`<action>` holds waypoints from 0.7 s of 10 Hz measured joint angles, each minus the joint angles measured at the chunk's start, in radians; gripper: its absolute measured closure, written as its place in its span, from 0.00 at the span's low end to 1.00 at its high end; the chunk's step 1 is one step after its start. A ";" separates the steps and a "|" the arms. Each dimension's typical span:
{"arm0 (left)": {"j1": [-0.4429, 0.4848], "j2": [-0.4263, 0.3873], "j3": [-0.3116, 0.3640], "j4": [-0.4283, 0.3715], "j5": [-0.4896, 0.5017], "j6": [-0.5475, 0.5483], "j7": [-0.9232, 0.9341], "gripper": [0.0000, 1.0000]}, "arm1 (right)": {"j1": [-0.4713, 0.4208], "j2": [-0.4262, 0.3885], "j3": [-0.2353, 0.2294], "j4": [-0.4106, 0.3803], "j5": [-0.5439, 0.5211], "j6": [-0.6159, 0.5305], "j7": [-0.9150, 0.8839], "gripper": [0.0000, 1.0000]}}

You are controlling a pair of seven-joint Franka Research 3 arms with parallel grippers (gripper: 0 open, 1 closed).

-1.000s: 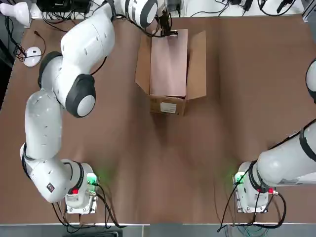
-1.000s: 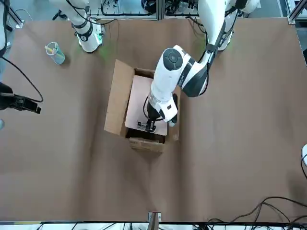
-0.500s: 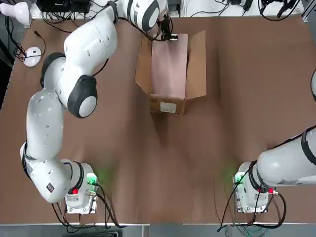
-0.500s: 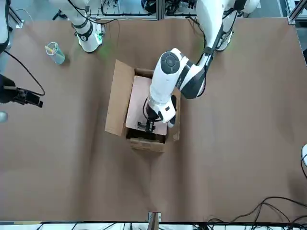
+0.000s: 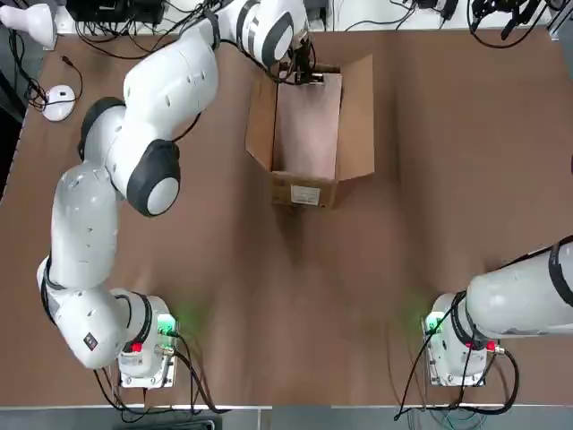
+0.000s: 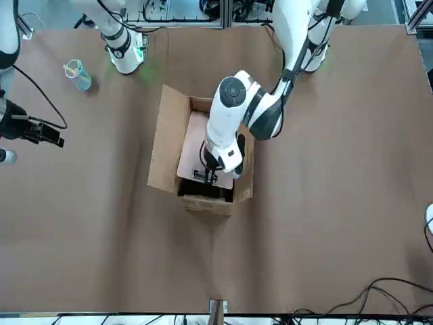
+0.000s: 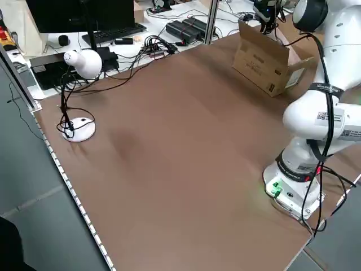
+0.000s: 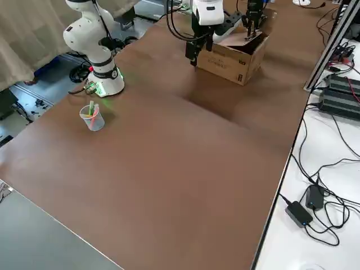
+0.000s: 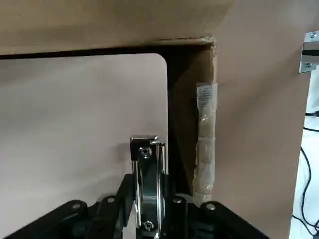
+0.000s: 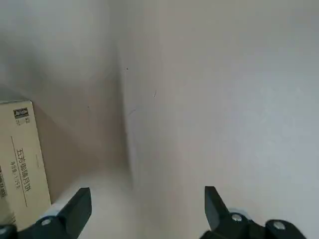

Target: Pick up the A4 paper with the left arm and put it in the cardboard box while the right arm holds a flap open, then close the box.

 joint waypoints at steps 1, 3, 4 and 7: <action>0.000 0.001 0.000 -0.001 0.000 -0.001 0.000 0.78 | 0.000 -0.001 0.000 0.000 0.000 0.000 -0.001 0.00; 0.000 0.004 0.001 -0.004 0.000 -0.001 0.000 0.88 | 0.000 -0.002 0.000 0.000 0.000 0.000 -0.001 0.00; 0.000 0.005 0.001 -0.005 0.000 -0.001 0.001 0.76 | 0.000 -0.002 0.000 0.000 0.000 0.000 -0.001 0.00; 0.005 -0.003 0.012 0.007 0.000 -0.004 0.039 0.32 | 0.000 -0.002 0.000 0.000 0.000 0.000 -0.001 0.00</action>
